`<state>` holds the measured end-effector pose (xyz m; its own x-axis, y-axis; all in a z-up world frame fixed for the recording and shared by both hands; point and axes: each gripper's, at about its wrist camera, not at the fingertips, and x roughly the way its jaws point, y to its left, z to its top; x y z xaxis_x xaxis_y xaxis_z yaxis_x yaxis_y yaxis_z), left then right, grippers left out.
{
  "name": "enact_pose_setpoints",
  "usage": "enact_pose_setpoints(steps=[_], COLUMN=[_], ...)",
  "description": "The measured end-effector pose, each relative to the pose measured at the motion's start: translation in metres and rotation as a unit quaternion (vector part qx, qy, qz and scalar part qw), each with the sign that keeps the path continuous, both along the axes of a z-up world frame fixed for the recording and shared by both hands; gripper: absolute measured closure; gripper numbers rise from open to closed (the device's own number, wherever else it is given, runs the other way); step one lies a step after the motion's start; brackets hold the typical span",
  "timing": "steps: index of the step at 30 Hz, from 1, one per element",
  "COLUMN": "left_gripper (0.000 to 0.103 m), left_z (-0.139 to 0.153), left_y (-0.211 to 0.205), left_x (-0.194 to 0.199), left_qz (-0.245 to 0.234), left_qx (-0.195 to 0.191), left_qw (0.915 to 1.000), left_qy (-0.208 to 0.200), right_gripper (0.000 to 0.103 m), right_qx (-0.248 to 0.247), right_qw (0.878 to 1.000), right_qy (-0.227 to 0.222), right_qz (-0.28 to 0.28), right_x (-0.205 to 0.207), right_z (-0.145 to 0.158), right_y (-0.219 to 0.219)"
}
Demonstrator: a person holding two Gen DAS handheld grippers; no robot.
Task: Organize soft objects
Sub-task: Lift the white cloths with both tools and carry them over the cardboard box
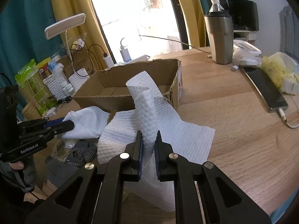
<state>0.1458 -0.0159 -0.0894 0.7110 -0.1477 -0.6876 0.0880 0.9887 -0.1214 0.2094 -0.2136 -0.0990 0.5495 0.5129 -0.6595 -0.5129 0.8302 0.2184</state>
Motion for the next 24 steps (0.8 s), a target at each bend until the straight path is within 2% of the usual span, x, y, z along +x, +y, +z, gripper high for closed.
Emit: enact_pose_setpoints(steps=[16,24], left_gripper=[0.091,0.091], left_z=[0.05,0.063], left_y=[0.011,0.021], left_x=[-0.011,-0.011], left_qz=[-0.006,0.001], left_qx=[-0.029,-0.03], left_qw=[0.9978,0.9968], left_qy=[-0.06,-0.074], right_gripper=[0.095,0.095], right_qx=[0.0,0.0], right_qw=[0.998,0.997], right_qy=[-0.058,-0.074], right_qz=[-0.002,0.001], right_x=[-0.013,-0.019], right_z=[0.043,0.058], right_y=[0.001,0.003])
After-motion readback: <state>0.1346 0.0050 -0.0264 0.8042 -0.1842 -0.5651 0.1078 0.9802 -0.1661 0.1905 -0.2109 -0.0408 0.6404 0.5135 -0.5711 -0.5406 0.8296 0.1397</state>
